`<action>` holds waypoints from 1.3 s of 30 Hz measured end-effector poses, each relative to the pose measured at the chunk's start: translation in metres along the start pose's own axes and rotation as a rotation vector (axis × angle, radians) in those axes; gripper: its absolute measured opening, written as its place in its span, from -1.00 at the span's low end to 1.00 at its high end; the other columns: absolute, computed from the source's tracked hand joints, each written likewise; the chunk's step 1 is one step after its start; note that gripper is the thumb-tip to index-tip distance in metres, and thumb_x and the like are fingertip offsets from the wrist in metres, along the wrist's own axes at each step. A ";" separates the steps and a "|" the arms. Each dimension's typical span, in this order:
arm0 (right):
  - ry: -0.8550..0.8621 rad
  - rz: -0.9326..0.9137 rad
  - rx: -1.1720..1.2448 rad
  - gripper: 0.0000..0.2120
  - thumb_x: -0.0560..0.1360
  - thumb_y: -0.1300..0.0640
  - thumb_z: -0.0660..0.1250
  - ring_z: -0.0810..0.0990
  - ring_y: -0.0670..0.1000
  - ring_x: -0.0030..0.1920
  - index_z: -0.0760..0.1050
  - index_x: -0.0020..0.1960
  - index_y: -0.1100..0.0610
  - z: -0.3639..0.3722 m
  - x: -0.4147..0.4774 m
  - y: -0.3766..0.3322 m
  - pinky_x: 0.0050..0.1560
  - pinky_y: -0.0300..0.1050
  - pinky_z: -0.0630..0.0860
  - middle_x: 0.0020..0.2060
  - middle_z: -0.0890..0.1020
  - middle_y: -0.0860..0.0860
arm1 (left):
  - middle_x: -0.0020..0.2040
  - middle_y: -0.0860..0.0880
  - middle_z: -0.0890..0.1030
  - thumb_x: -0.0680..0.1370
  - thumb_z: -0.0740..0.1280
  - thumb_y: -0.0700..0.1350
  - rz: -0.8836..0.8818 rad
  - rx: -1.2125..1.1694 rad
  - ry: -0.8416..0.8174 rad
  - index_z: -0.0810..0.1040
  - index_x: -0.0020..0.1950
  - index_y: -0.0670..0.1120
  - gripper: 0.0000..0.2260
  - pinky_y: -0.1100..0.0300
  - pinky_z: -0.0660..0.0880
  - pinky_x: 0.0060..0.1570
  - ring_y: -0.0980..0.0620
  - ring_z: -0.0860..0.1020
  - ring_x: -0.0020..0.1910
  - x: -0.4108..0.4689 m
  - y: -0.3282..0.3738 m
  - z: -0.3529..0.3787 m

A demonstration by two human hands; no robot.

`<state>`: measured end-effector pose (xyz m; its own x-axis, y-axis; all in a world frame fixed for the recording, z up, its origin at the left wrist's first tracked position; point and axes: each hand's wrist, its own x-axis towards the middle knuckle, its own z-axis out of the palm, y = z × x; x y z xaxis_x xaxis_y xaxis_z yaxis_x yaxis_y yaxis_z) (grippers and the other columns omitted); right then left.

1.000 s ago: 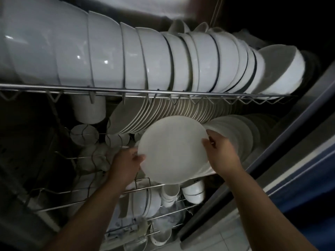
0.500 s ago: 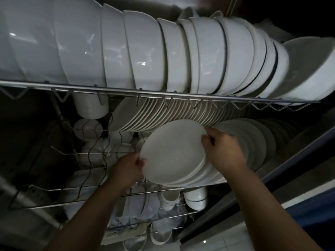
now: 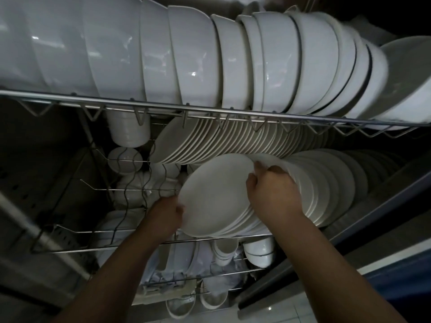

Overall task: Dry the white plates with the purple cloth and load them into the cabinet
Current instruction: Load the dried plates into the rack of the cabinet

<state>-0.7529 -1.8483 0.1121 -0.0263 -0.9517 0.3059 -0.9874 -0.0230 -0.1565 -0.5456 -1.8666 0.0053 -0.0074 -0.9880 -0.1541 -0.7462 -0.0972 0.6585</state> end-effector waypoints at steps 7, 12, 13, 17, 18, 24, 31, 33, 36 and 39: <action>0.017 0.036 0.017 -0.72 0.57 0.14 0.23 0.45 0.24 0.14 0.56 0.13 0.31 0.010 -0.003 -0.003 0.01 -0.01 0.42 0.11 0.49 0.25 | 0.10 -0.26 0.59 0.61 0.21 -0.16 -0.009 0.072 -0.004 0.56 0.07 -0.26 -0.79 0.15 0.41 -0.01 -0.17 0.55 0.07 -0.002 -0.005 -0.005; 0.041 0.091 -0.001 -0.69 0.54 0.08 0.29 0.42 0.27 0.15 0.56 0.18 0.26 0.012 -0.006 -0.009 0.13 0.10 0.37 0.10 0.51 0.22 | 0.28 -0.17 0.36 0.62 0.22 -0.03 0.000 0.190 0.005 0.55 0.22 -0.11 -0.74 0.13 0.31 0.26 -0.17 0.37 0.23 -0.004 -0.009 -0.010; 0.026 0.096 -0.017 -0.67 0.54 0.06 0.28 0.40 0.26 0.19 0.55 0.22 0.22 0.012 -0.006 -0.011 0.15 0.11 0.35 0.14 0.50 0.20 | 0.29 -0.18 0.36 0.61 0.23 -0.03 0.007 0.179 0.005 0.55 0.25 -0.10 -0.73 0.11 0.33 0.27 -0.17 0.37 0.24 -0.003 -0.010 -0.012; -0.047 0.073 -0.088 -0.59 0.56 -0.05 0.21 0.35 0.18 0.29 0.45 0.36 0.08 0.017 -0.010 -0.017 0.19 0.09 0.23 0.27 0.45 0.09 | 0.29 -0.24 0.40 0.63 0.20 -0.07 -0.024 0.181 0.001 0.50 0.29 -0.17 -0.70 0.07 0.37 0.26 -0.18 0.42 0.25 0.000 -0.018 -0.016; -0.058 0.063 -0.100 -0.58 0.57 -0.08 0.20 0.36 0.16 0.30 0.44 0.37 0.05 0.018 -0.011 -0.018 0.19 0.08 0.22 0.28 0.45 0.07 | 0.31 -0.24 0.39 0.63 0.20 -0.06 -0.042 0.191 0.007 0.49 0.29 -0.18 -0.70 0.08 0.37 0.27 -0.19 0.42 0.27 0.000 -0.020 -0.018; -0.174 0.053 -0.192 -0.54 0.58 -0.19 0.10 0.33 0.12 0.35 0.33 0.43 -0.06 0.013 -0.009 -0.023 0.24 0.12 0.21 0.35 0.39 0.00 | 0.23 -0.20 0.51 0.57 0.25 0.03 -0.004 0.190 0.031 0.57 0.21 -0.10 -0.69 0.04 0.45 0.21 -0.17 0.50 0.18 0.002 -0.039 -0.031; -0.195 0.080 -0.187 -0.62 0.58 -0.15 0.13 0.47 0.16 0.20 0.47 0.24 0.06 -0.003 -0.007 -0.025 0.17 0.08 0.36 0.16 0.52 0.07 | -0.22 -0.08 0.40 0.57 0.31 -0.13 0.079 0.125 0.057 0.34 -0.34 -0.12 -0.69 0.18 0.23 -0.23 -0.17 0.52 -0.08 -0.009 -0.037 -0.042; -0.196 0.078 -0.150 -0.62 0.59 -0.14 0.15 0.51 0.14 0.17 0.48 0.25 0.07 -0.012 -0.007 -0.024 0.12 0.01 0.41 0.15 0.54 0.08 | -0.30 -0.06 0.44 0.55 0.35 -0.13 0.096 0.102 0.041 0.42 -0.34 -0.12 -0.72 0.15 0.32 -0.25 -0.15 0.54 -0.14 -0.012 -0.036 -0.048; -0.243 0.077 -0.108 -0.58 0.59 -0.14 0.17 0.51 0.13 0.20 0.44 0.33 0.06 -0.026 -0.006 -0.022 0.11 -0.03 0.45 0.21 0.54 0.08 | -0.22 -0.10 0.58 0.54 0.37 -0.06 0.093 0.089 0.023 0.58 -0.18 -0.19 -0.79 0.13 0.49 -0.13 -0.08 0.58 -0.14 -0.014 -0.034 -0.056; -0.364 0.052 -0.077 -0.54 0.58 -0.17 0.19 0.47 0.11 0.27 0.40 0.38 0.05 -0.039 -0.007 -0.016 0.20 -0.02 0.45 0.28 0.51 0.07 | -0.13 -0.11 0.60 0.56 0.35 -0.01 0.094 0.163 -0.007 0.54 -0.17 -0.15 -0.78 0.15 0.48 -0.07 -0.07 0.57 -0.07 -0.020 -0.019 -0.065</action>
<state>-0.7427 -1.8291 0.1489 -0.0334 -0.9978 -0.0568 -0.9954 0.0383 -0.0881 -0.4880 -1.8530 0.0443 -0.0860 -0.9910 -0.1029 -0.8403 0.0167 0.5419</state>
